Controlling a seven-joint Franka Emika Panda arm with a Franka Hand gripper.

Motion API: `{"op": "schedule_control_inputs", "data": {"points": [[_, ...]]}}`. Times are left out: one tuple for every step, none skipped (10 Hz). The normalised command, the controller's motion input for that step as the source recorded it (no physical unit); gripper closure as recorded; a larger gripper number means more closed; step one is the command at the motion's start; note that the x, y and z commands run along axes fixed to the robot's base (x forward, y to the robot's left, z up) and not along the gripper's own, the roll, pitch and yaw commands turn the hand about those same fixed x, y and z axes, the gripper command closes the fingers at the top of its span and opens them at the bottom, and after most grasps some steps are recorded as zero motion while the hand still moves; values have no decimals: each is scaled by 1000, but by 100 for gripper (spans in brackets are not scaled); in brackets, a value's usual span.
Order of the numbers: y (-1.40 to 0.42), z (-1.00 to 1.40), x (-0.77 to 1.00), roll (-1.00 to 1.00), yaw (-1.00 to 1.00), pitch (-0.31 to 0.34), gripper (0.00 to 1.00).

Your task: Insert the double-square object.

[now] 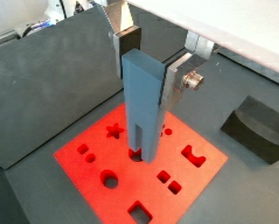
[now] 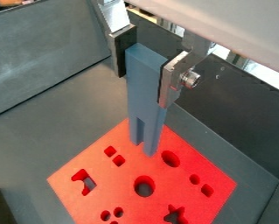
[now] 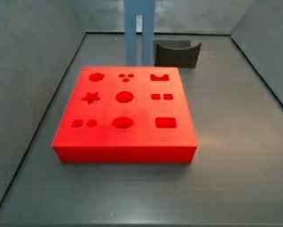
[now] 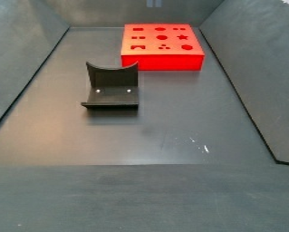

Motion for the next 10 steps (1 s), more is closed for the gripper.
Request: {"op": "schedule_control_inputs", "data": {"points": [[9,-3,0,27,0,0,100],[0,11,0,493,0,81,100],[0,91,9,500,37,164,100],[0,86,23,500,6,157,100],[-140,0,0,229,0,94,100],[-17,0,0,0,0,0,100],[0,-280,183,-144,0,-44,100],[0,-634,1000,-21,-111,53,100],[97,-643,1000,20,0,84,100],[163,-440,1000,100,0,59,100]]}}
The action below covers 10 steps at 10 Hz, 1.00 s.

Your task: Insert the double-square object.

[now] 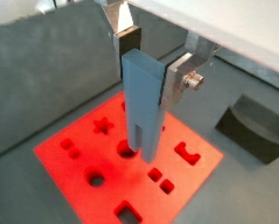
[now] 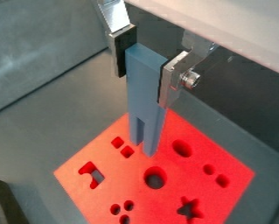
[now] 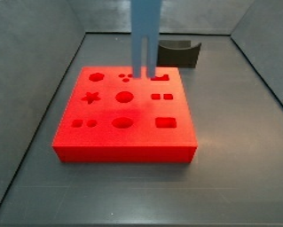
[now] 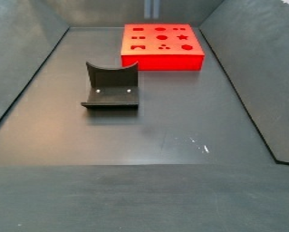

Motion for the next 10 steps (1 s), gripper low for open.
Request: {"op": "schedule_control_inputs", "data": {"points": [[160,-140,1000,154,0,83,100],[171,80,1000,84,0,141,100],[17,106,914,40,0,217,100],[-3,11,400,109,134,116,100],[0,-11,14,0,0,0,100],[-94,-274,951,47,0,161,100],[-163,-326,940,89,0,156,100],[-123,-111,266,43,0,21,100],[0,-34,3,0,0,0,100],[83,-354,329,109,0,0,100]]}}
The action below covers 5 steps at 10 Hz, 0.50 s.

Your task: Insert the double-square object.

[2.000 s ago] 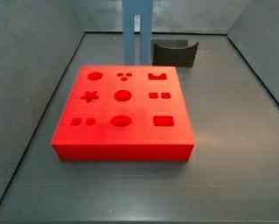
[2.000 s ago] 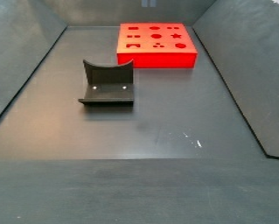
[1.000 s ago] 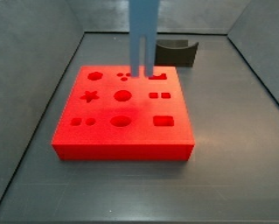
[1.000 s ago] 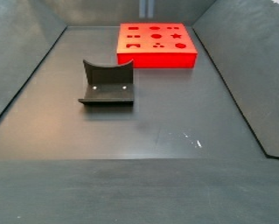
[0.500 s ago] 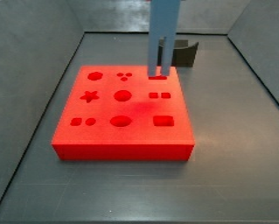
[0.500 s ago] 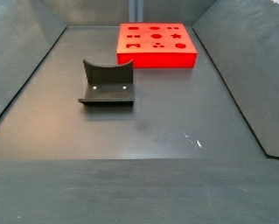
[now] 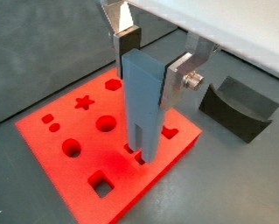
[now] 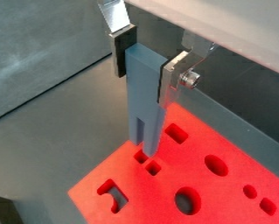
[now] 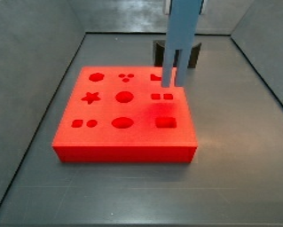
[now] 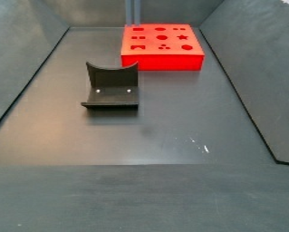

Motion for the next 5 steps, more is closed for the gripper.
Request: {"op": "schedule_control_inputs", "data": {"points": [[154,-500,97,173,-69,-61,100],[9,-43,0,0,-57,-1,100],[0,-31,0,0,0,0,100],[-14,-249,-197,0,-31,-121,100],[0,-226,-260,0,-31,-121,100]]}}
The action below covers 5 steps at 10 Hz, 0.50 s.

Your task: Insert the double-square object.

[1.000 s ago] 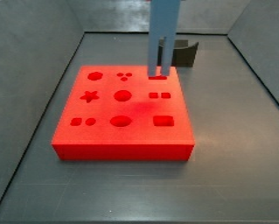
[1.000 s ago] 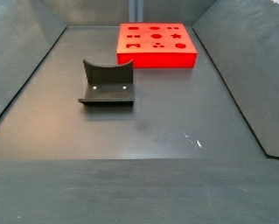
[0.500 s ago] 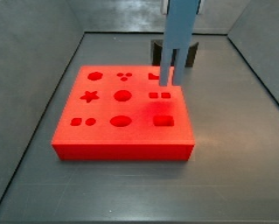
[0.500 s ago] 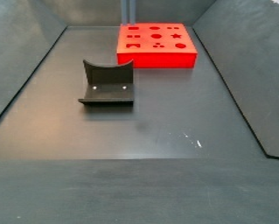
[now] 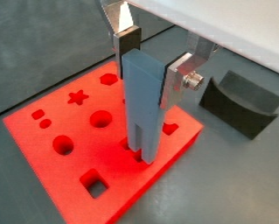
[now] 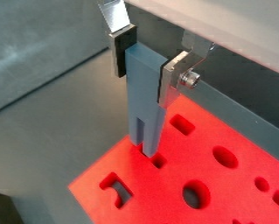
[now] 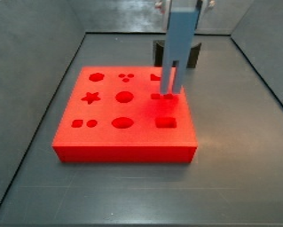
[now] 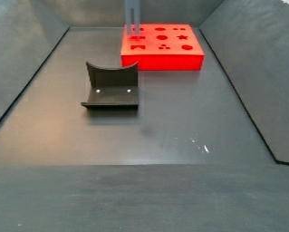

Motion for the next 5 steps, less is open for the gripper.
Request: {"op": "schedule_control_inputs", "data": {"points": [[0,-191,-226,0,0,-116,100],[0,-3,-23,-14,0,-49,100],[0,-31,0,0,0,-26,100],[0,-137,-180,40,-6,-34,100],[-9,-143,-191,33,-29,-47,100]]}}
